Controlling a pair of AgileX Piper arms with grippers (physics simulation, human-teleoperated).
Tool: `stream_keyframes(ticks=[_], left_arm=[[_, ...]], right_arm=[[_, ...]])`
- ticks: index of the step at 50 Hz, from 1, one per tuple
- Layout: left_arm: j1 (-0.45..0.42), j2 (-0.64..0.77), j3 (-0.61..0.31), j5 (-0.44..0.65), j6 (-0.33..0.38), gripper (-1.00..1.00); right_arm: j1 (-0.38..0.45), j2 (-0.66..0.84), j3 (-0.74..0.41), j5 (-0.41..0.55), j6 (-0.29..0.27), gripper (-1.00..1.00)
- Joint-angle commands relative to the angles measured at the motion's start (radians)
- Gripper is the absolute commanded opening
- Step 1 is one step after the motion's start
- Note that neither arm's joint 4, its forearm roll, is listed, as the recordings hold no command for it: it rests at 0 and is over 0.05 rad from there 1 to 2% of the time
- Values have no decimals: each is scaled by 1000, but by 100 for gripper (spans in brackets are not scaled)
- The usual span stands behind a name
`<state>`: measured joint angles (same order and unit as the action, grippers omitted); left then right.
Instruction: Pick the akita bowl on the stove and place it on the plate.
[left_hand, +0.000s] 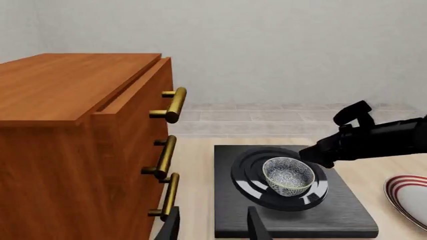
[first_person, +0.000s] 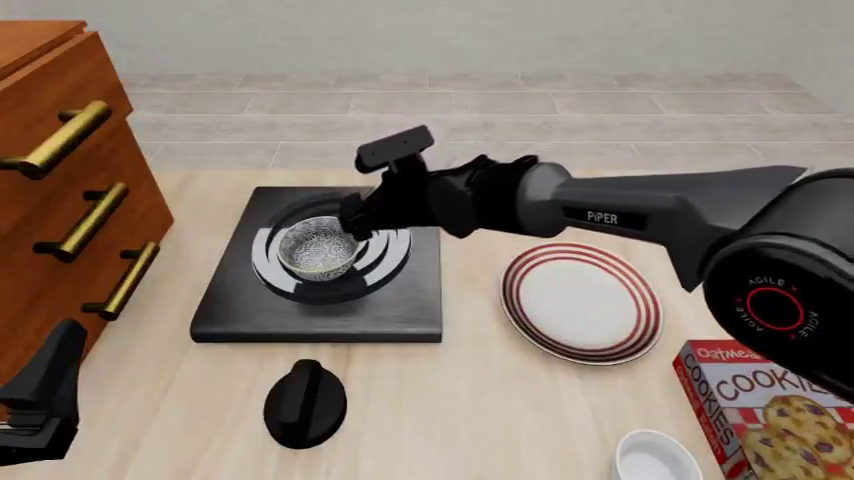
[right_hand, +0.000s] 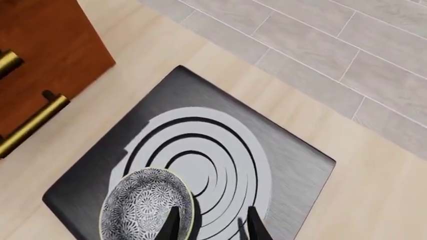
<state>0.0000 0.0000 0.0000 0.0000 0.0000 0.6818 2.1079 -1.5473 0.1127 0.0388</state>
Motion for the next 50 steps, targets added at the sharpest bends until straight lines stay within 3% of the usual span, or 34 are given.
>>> stream_keyframes(ticks=[1, 50], left_arm=[[0, 0, 0, 0, 0, 100], [0, 0, 0, 0, 0, 100]], right_arm=[[7, 39, -30, 20, 5, 100], [25, 136, -77, 36, 37, 100]])
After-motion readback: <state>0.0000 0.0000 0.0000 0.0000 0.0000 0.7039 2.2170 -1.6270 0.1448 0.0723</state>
